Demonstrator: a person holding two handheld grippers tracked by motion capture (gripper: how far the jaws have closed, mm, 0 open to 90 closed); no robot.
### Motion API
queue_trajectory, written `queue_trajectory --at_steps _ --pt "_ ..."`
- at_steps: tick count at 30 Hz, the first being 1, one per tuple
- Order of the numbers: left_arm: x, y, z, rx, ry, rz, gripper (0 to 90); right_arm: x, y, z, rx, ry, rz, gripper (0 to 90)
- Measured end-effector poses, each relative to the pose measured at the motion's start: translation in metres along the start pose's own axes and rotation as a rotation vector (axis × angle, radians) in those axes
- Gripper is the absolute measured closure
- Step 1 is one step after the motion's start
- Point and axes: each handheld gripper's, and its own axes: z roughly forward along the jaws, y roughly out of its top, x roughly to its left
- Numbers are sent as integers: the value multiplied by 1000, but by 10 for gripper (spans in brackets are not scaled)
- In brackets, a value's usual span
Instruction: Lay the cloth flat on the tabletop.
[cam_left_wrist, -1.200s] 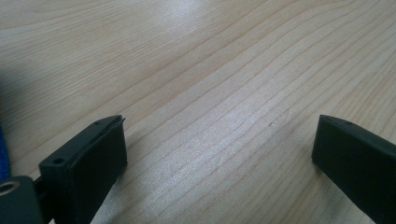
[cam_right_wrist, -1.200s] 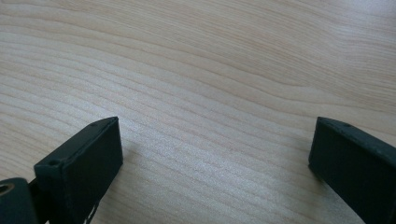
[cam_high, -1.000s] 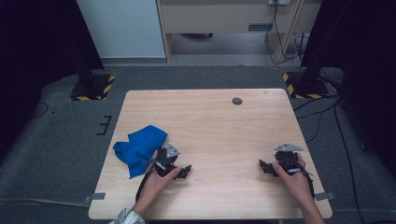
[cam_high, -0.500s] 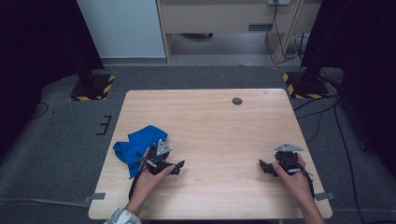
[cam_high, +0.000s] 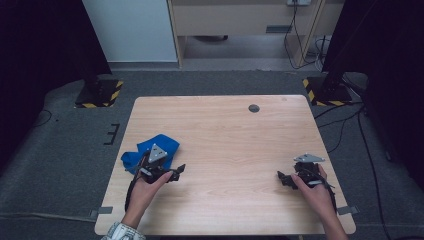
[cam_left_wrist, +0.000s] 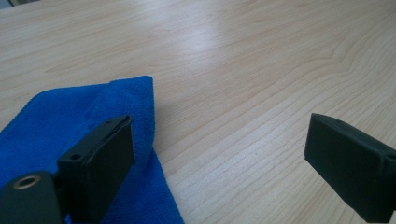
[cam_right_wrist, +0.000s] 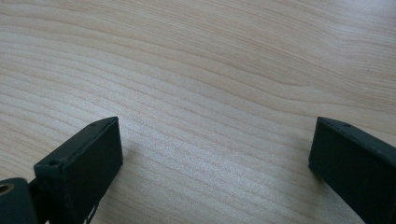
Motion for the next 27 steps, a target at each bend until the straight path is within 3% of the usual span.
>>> queue_trajectory --at_steps 3,12,19,25,27 --pt "5 0 -3 -17 -14 -23 72 0 0 0 0 0 0 29" --pt "15 3 -13 -36 -5 -27 72 0 0 0 0 1 -1 29" --pt "33 4 -28 -61 47 -56 74 0 0 0 0 1 -1 28" --pt "53 -14 -21 4 133 -97 75 0 0 0 1 1 1 28" --pt "56 -17 -18 24 143 -90 74 0 0 0 1 2 0 28"
